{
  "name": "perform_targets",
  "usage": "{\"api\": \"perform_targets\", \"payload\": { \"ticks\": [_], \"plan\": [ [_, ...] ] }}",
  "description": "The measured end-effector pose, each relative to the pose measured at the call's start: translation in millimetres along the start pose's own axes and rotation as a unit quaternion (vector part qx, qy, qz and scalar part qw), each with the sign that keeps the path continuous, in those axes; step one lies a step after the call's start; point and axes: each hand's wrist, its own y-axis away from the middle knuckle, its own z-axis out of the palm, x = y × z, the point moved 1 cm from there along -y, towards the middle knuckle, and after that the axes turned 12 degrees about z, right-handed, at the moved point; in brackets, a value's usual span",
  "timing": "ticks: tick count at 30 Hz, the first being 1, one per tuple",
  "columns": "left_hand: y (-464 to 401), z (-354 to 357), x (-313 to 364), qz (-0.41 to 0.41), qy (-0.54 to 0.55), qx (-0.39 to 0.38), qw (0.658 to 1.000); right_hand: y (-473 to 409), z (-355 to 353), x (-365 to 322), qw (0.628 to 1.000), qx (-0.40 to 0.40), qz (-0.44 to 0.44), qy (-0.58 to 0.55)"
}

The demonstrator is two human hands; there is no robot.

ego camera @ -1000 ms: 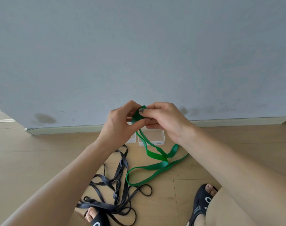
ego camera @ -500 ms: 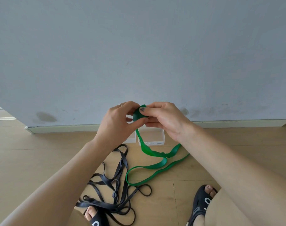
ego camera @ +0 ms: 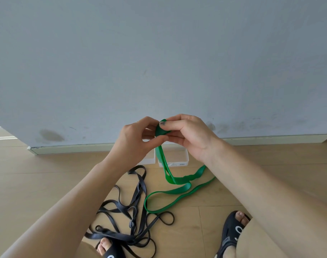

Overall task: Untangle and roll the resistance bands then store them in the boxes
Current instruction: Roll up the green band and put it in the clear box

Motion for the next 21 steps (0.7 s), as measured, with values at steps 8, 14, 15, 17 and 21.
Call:
{"api": "perform_targets", "payload": {
  "ticks": [8, 14, 15, 17, 21],
  "plan": [
    [-0.5, -2.7, 0.3, 0.055, -0.027, 0.013, 0.998, 1.1, 4.5, 5.7, 0.988, -0.066, 0.08, -0.116],
    [0.4, -3.3, -8.0, 0.091, -0.078, 0.023, 0.993, -0.3, 9.5, 13.4, 0.992, -0.036, 0.042, -0.11],
    [0.7, -3.0, -9.2, 0.093, -0.095, 0.022, 0.991, -0.5, 9.8, 14.9, 0.996, -0.019, 0.029, -0.088],
    [1.6, -1.8, -11.4, 0.096, -0.133, 0.015, 0.986, -1.4, 10.7, 18.0, 0.999, 0.031, -0.001, -0.016],
    [0.8, 0.5, -11.2, 0.112, -0.177, 0.011, 0.978, 0.0, 14.7, 23.7, 0.954, 0.143, -0.099, 0.243]
  ]
}}
